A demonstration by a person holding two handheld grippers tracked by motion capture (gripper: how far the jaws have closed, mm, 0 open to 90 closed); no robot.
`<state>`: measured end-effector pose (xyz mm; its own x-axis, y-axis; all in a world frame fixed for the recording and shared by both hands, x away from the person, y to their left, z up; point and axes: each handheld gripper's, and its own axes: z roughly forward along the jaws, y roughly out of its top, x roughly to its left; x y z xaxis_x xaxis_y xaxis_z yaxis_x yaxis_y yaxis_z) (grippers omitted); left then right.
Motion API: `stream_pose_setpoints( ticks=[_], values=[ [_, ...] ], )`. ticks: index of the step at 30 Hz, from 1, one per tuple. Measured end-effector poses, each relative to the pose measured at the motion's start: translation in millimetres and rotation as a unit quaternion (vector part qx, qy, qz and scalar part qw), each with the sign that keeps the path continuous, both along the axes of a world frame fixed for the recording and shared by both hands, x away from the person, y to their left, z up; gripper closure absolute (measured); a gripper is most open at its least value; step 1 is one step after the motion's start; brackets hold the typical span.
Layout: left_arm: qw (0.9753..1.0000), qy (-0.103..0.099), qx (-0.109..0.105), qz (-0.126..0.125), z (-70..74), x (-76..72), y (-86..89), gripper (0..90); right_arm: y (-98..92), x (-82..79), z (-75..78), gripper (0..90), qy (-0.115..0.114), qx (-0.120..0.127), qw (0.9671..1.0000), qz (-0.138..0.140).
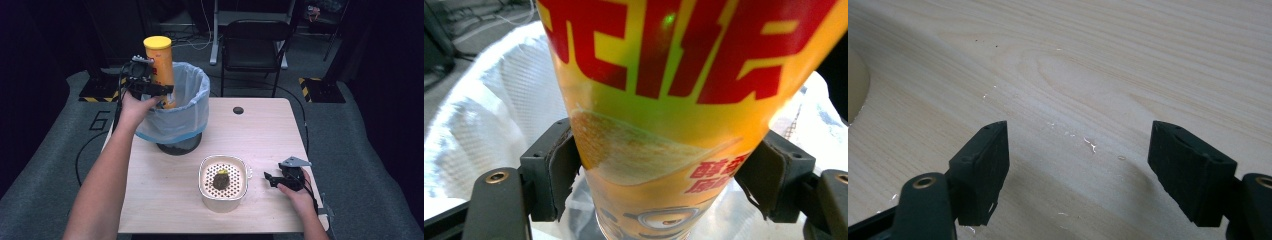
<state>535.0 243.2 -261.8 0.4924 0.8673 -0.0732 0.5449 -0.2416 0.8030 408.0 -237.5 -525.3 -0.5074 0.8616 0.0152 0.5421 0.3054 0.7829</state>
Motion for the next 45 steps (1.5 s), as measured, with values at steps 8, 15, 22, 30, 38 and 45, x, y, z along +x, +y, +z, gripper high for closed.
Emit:
stream_pose_setpoints(
  ticks=[8,15,22,30,38,45],
  values=[
    [0.9995,-0.024,0.0,0.021,-0.9,-2.8,3.2,11.8,0.3,0.0,0.7,24.3,0.0,0.002,1.0,-0.002],
    [0.9995,-0.019,-0.014,0.021,-0.4,-9.3,15.1,8.6,-0.5,-0.1,1.4,24.4,-0.003,0.0,1.0,0.005],
    [0.9999,-0.009,0.001,0.011,5.3,-23.9,22.5,10.1,1.5,-0.7,1.6,24.4,-0.001,0.002,1.0,-0.001],
    [0.9992,-0.025,-0.023,-0.022,4.0,-54.4,37.4,15.7,0.5,-0.7,1.0,24.4,0.0,-0.002,1.0,0.004],
    [0.9989,-0.025,-0.031,-0.024,-12.2,-80.6,61.2,20.9,1.8,-0.5,1.0,24.4,-0.004,-0.003,1.0,0.005],
    [0.9984,-0.02,-0.045,-0.029,-37.3,-103.4,77.5,21.3,3.9,-1.4,0.9,24.4,-0.001,-0.005,1.0,0.003]
  ],
)
